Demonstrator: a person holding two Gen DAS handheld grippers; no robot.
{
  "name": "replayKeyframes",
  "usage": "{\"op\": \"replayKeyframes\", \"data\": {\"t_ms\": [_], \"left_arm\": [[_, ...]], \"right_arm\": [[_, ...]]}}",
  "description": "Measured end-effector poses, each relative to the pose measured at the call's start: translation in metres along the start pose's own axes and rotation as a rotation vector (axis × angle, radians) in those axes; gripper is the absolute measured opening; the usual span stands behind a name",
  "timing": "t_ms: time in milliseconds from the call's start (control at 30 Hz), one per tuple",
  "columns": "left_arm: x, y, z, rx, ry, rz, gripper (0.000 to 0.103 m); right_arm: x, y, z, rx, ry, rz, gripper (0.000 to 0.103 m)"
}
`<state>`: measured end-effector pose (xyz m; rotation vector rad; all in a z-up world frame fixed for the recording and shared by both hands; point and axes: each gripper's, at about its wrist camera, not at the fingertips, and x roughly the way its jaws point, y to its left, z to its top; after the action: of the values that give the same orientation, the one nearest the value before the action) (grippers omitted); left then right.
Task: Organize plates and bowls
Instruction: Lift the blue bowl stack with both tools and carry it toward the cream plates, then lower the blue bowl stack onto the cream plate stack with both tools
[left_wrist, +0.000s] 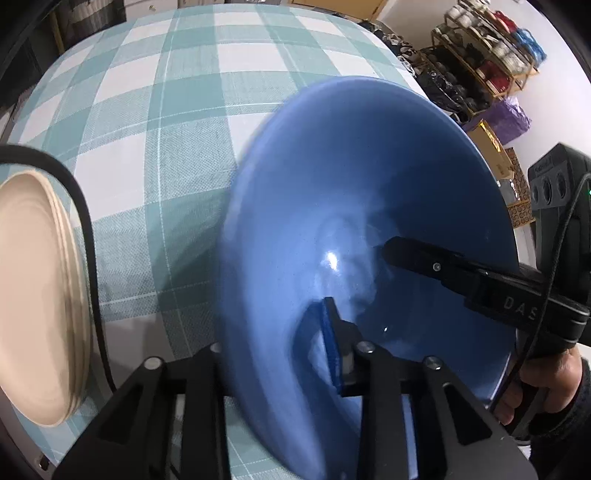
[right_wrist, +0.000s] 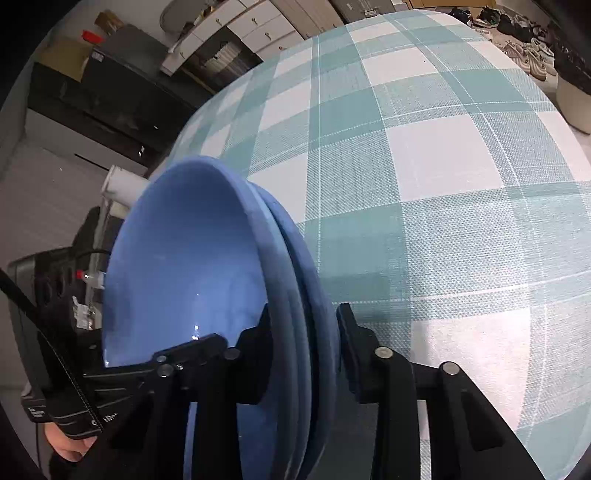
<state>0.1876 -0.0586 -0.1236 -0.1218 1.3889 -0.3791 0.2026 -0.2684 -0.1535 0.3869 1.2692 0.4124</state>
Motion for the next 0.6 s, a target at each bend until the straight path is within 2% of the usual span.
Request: {"op": "replayKeyframes", "data": {"t_ms": [33,133,367,600], "left_arm": [[-0.003,0.002,0.0,-0.008,0.011,-0.006,0.023],[-0.003,0.003,-0.001,-0.009,0.04,-0.01,0.022],[-0.012,0.008,-0.003,-0.044,0.091,-0.045,0.022],[-0.042,0.025,-0.008,-0.078,0.072,-0.059,0.022]], "right_arm": [[0.0,-0.001,0.001,0.01,0.005,-0.001,0.025],[0.002,-0.01,0.005,0.08,0.044,0.035,0.024],[0.006,0.0,0.017,0.095,0.116,0.021,0.024],[-0.003,0.02,0.035,0.054,0.133,0.018,0.024]]}}
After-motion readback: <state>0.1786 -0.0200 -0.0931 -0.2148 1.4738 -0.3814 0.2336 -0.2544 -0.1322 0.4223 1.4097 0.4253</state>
